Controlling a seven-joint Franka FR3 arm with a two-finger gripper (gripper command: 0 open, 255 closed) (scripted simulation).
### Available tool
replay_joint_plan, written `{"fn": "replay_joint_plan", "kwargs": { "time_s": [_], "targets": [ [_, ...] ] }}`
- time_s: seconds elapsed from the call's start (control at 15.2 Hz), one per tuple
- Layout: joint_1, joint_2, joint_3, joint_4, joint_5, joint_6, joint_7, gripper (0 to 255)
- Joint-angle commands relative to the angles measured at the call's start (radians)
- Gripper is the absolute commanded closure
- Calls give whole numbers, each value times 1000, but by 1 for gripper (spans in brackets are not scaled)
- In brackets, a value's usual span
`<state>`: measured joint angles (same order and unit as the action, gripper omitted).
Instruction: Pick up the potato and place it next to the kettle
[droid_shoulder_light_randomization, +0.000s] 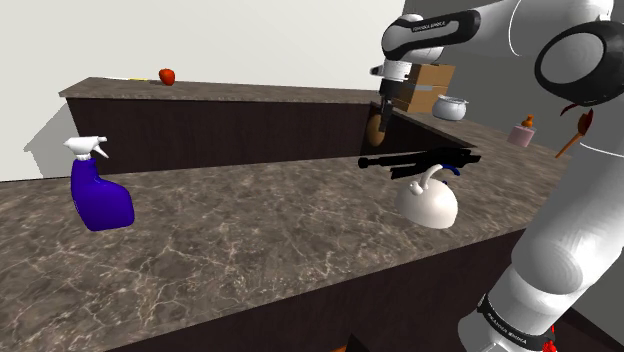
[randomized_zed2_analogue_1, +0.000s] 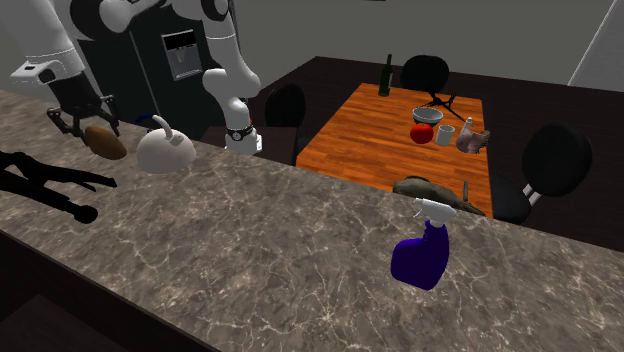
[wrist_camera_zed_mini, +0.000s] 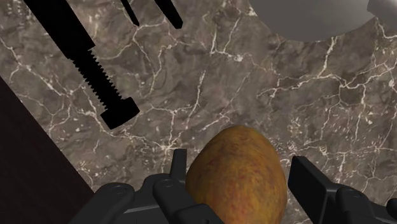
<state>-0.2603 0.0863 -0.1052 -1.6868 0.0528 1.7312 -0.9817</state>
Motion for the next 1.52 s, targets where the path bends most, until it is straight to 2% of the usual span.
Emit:
{"fn": "replay_joint_plan", "kwargs": {
  "time_s": [0.0, 1.45],
  "targets": [
    [1, -1, 1, -30, 0, 29, 0, 255],
    [1, 58, 2, -254, 12, 311, -17, 255]
  ]
}}
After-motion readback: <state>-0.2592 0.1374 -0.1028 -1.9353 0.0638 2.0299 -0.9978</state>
